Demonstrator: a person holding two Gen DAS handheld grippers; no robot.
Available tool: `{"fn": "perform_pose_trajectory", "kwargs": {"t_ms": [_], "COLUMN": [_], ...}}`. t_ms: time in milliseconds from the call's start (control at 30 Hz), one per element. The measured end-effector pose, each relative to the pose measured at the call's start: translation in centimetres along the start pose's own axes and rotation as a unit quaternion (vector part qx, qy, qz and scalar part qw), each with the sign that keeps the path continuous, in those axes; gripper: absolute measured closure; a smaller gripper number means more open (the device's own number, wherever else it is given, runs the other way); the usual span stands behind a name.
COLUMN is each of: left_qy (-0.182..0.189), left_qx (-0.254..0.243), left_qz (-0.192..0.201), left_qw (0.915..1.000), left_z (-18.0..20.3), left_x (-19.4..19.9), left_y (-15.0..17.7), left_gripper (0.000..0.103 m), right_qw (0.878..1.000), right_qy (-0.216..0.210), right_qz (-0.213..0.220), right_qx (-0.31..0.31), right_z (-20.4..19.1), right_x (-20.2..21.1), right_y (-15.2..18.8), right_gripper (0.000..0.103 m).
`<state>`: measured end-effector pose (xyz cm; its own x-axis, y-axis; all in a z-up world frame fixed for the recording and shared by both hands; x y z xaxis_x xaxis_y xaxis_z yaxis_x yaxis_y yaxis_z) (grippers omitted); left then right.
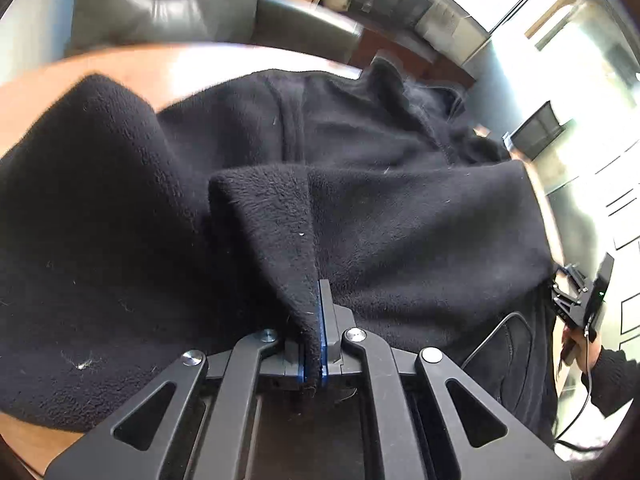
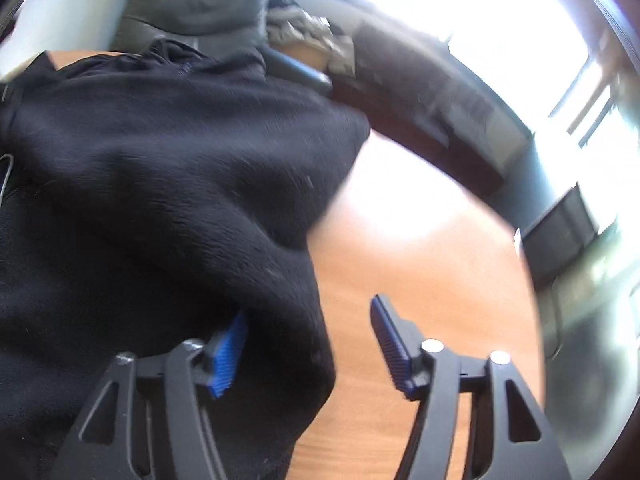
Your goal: Fold clothes
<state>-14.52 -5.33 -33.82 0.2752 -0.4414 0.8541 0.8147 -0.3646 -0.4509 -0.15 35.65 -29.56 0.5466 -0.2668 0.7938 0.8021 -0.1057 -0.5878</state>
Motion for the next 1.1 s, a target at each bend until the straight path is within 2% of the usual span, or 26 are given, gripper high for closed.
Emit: {"fn": "perform_pose_trajectory", "kwargs": {"t_ms": [33,133,267,400,467,500,533,700,733,767,800,833,900,1000,1067,1100], "left_qy": [0.001,-0.004,0.016,0.033,0.033,0.033,0.034,0.038,0.039,0.040,0.041,0.043,0.054,0.074,0.074,0.069], "left_qx": [-0.003,-0.016,-0.046,-0.062,-0.063,-0.058,-0.053,-0.059,-0.058,-0.058,-0.058,-0.058,-0.063,-0.073,-0.071,-0.062], "left_qz": [0.007,0.011,0.048,0.049,0.040,0.036,0.032,0.031,0.032,0.033,0.034,0.035,0.040,0.050,0.046,0.034], "left_qw": [1.0000,0.9998,0.9976,0.9963,0.9967,0.9971,0.9975,0.9971,0.9970,0.9970,0.9969,0.9968,0.9958,0.9933,0.9937,0.9951], "left_z": [0.1,1.1,3.1,4.4,4.5,4.3,3.8,2.7,2.6,2.4,2.3,2.4,2.8,3.6,3.7,3.3], "left_x": [0.1,0.6,2.5,2.1,1.4,1.1,0.9,1.2,1.3,1.4,1.6,1.7,2.1,2.7,2.1,1.3], "left_y": [0.1,-0.1,0.0,-0.1,-0.1,-0.1,0.1,0.0,-0.1,-0.2,-0.2,-0.3,-0.4,-0.6,-0.4,-0.1], "left_gripper": [0.097,0.097,0.095,0.092,0.092,0.092,0.092,0.090,0.088,0.088,0.087,0.087,0.087,0.087,0.082,0.080], "right_qw": [1.000,0.999,0.995,0.982,0.986,0.989,0.991,0.997,0.997,0.996,0.995,0.993,0.992,0.987,0.989,0.992], "right_qy": [0.003,-0.011,-0.035,-0.072,-0.069,-0.065,-0.061,-0.040,-0.036,-0.032,-0.027,-0.023,-0.018,-0.002,0.011,0.015], "right_qz": [0.000,0.009,0.023,0.007,0.017,0.024,0.031,0.064,0.071,0.078,0.084,0.091,0.111,0.155,0.140,0.114], "right_qx": [-0.007,-0.044,-0.096,-0.175,-0.151,-0.131,-0.112,-0.013,0.006,0.026,0.046,0.065,0.056,0.047,0.047,0.049], "right_z": [0.2,0.8,1.7,3.3,2.1,1.3,0.5,-3.5,-4.3,-5.1,-5.9,-6.8,-6.7,-6.1,-5.3,-5.0], "right_x": [0.0,0.4,1.1,0.5,0.7,0.9,1.1,2.0,2.1,2.3,2.5,2.7,3.3,5.6,4.9,3.7], "right_y": [0.2,0.0,-0.3,0.1,-0.3,-0.6,-0.8,-2.2,-2.4,-2.7,-3.0,-3.2,-4.0,-5.0,-4.7,-4.2], "right_gripper": [0.068,0.074,0.075,0.074,0.069,0.051,0.041,0.041,0.044,0.052,0.078,0.084,0.091,0.092,0.092,0.092]}}
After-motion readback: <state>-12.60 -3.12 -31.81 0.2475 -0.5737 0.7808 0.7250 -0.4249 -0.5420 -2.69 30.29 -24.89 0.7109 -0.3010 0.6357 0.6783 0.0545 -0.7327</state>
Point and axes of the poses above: each gripper's, at about its wrist camera, not at the fingertips, and x roughly against the way its jaws point, z to its right, y to its underside, the point moved 1 cm from there along -x, roughly the way its jaws point, and after that the axes turned 15 degrees about -x, right-handed, at the moved point
